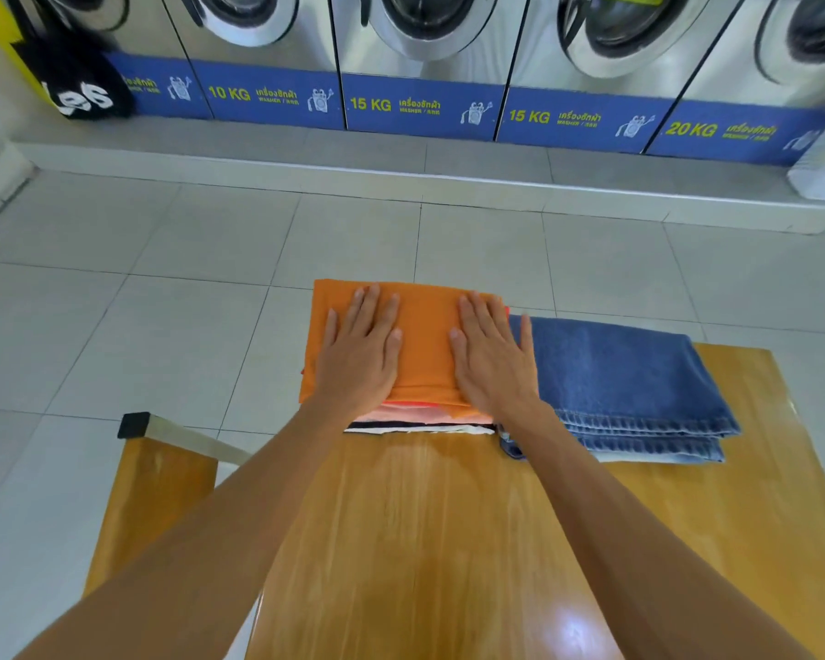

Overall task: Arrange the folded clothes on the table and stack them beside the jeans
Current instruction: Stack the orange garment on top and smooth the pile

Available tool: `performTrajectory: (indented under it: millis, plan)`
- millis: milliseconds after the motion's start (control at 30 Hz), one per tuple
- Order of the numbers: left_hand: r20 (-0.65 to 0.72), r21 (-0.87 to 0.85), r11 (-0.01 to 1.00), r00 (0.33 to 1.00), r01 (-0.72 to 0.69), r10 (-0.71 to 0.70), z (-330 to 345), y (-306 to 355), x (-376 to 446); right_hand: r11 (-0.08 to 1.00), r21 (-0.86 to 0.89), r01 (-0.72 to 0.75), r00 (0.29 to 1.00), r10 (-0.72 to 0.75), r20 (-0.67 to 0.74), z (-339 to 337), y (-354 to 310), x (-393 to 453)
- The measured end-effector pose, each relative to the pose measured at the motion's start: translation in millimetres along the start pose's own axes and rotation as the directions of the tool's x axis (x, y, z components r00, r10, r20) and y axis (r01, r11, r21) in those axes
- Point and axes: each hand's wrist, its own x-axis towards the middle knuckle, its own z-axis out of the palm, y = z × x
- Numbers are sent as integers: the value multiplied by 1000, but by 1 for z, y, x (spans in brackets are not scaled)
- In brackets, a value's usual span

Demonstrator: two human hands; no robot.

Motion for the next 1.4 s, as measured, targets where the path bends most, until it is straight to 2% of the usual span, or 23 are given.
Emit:
performTrajectory:
  millis: [100, 133, 200, 267, 300, 400, 500, 600, 667, 733, 900, 1067, 1200, 1333, 1400]
  plan:
    - [15, -24, 995, 995, 98, -98, -5, -4, 2, 976, 56, -209, 978, 208, 26, -11, 15, 2]
    - [-5, -26, 996, 996, 85, -85, -7, 4, 4, 977, 59, -205, 978, 206, -15, -15, 8, 4]
    - [-20, -38, 999, 1000, 2, -3, -6, 25, 8, 995, 47, -89, 994, 92, -67, -17, -16, 8]
    - [10, -26, 998, 998, -56, 56, 0, 32, 8, 999, 34, 27, 999, -26, -36, -10, -33, 7]
    - [15, -9, 998, 998, -56, 56, 2, 28, 8, 998, 40, 38, 999, -37, -18, -6, -33, 7]
    - [6, -4, 999, 999, 32, -32, 1, -2, 10, 990, 110, -89, 996, 87, 20, -4, -11, 9]
    - [23, -6, 991, 990, 136, -136, -5, -12, 15, 978, 101, -181, 984, 180, 21, -13, -2, 11]
    - [-26, -41, 995, 995, 93, -94, -8, 16, 25, 990, 118, -72, 994, 80, -67, -15, -19, 18]
    - [-20, -52, 999, 1000, 6, -7, -5, 28, 26, 996, 91, 8, 998, -3, -62, -9, -28, 18]
    - [-18, -31, 999, 1000, -16, 15, 1, 21, 24, 996, 85, 16, 999, -12, -43, -2, -27, 17]
    - [-39, -43, 992, 992, 120, -121, 12, -1, 23, 994, 77, -72, 995, 77, -70, 7, -18, 13]
    - [-40, -64, 989, 989, 136, -139, 12, 1, 22, 992, 78, -101, 992, 106, -68, 11, -19, 12]
    - [-42, -94, 960, 962, 264, -269, 15, -2, 15, 990, 95, -102, 992, 108, -59, 13, -18, 13]
    - [-22, -117, 954, 960, 275, -280, 13, -5, 12, 990, 89, -108, 992, 114, -57, 13, -20, 13]
    - [36, -98, 954, 959, 285, -282, 8, -4, 14, 992, 66, -105, 994, 107, -21, 11, -21, 14]
